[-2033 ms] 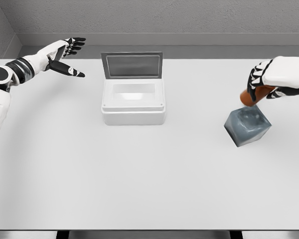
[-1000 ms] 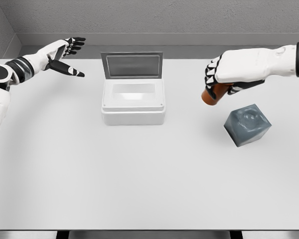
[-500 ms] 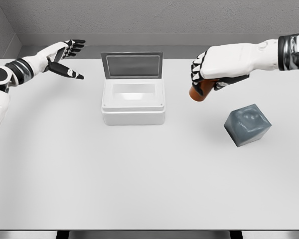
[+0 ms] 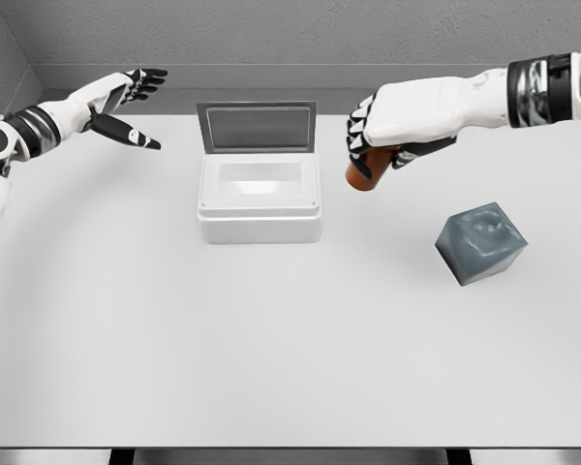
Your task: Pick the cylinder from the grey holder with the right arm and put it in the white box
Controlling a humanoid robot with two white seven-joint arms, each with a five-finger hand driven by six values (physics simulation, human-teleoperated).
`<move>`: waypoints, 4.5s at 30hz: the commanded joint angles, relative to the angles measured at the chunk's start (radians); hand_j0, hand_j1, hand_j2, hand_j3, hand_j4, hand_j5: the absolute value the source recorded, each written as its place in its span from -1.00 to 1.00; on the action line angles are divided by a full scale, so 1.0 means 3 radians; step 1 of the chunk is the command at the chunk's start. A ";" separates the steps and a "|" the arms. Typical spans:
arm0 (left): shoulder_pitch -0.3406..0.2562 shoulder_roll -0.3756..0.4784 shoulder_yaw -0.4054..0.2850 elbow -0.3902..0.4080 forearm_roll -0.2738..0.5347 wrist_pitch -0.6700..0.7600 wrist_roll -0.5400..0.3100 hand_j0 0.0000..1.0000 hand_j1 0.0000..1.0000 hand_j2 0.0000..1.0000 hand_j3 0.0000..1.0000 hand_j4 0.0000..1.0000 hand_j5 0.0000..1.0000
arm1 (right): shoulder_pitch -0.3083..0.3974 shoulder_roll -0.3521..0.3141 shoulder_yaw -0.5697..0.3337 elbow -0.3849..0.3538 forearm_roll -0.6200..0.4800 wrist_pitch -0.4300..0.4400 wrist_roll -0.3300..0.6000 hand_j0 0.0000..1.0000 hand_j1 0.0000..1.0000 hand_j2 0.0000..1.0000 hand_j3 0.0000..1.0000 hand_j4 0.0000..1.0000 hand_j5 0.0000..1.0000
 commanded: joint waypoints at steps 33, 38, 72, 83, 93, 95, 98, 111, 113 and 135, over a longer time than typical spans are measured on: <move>0.0072 0.0009 -0.0170 -0.0193 0.0102 0.0014 0.0001 1.00 1.00 1.00 1.00 1.00 1.00 | 0.0056 0.0711 0.0005 0.0544 -0.0028 0.0006 0.0018 -0.27 -0.27 -0.27 -0.27 -0.27 -0.27; 0.0077 0.0014 -0.0154 -0.0193 0.0107 0.0009 0.0001 1.00 1.00 1.00 1.00 1.00 1.00 | 0.0087 0.0808 0.0005 0.0671 -0.0023 0.0006 0.0043 -0.27 -0.27 -0.27 -0.27 -0.27 -0.27; 0.0102 0.0157 -0.0425 -0.0545 0.0138 0.0003 0.0001 1.00 1.00 1.00 1.00 1.00 1.00 | 0.0066 -0.0547 -0.0511 -0.0505 -0.0279 0.0006 0.0007 0.70 0.70 0.70 0.70 0.70 0.70; 0.0164 0.0285 -0.0706 -0.0873 0.0291 0.0003 0.0001 1.00 1.00 1.00 1.00 1.00 1.00 | 0.0153 -0.0931 -0.0337 -0.0586 -0.0279 0.0006 -0.0028 1.00 1.00 1.00 1.00 1.00 1.00; 0.0215 0.0326 -0.0758 -0.1052 0.0327 0.0003 0.0001 1.00 1.00 1.00 1.00 1.00 1.00 | 0.0199 -0.0936 -0.0317 -0.0612 -0.0279 0.0006 -0.0044 1.00 1.00 1.00 1.00 1.00 1.00; 0.0215 0.0331 -0.0763 -0.1087 0.0327 0.0003 0.0001 1.00 1.00 1.00 1.00 1.00 1.00 | 0.0199 -0.0936 -0.0322 -0.0617 -0.0279 0.0006 -0.0044 1.00 1.00 1.00 1.00 1.00 1.00; 0.0215 0.0336 -0.0845 -0.1123 0.0384 0.0003 0.0001 1.00 1.00 1.00 1.00 1.00 1.00 | 0.0230 -0.0936 -0.0327 -0.0607 -0.0284 0.0006 -0.0044 1.00 1.00 1.00 1.00 1.00 1.00; 0.0256 0.0485 -0.0845 -0.1353 0.0414 0.0003 0.0001 1.00 1.00 1.00 1.00 1.00 1.00 | 0.0281 -0.0915 -0.0327 -0.0597 -0.0294 0.0006 -0.0049 1.00 1.00 1.00 1.00 1.00 1.00; 0.0266 0.0521 -0.0850 -0.1389 0.0445 0.0003 0.0001 1.00 1.00 1.00 1.00 1.00 1.00 | 0.0276 -0.0910 -0.0327 -0.0597 -0.0299 0.0006 -0.0054 1.00 1.00 1.00 1.00 1.00 1.00; 0.0399 0.0725 -0.0845 -0.1701 0.0578 0.0003 0.0001 1.00 1.00 1.00 1.00 1.00 1.00 | 0.0297 -0.0915 -0.0327 -0.0597 -0.0294 0.0006 -0.0115 1.00 1.00 1.00 1.00 1.00 1.00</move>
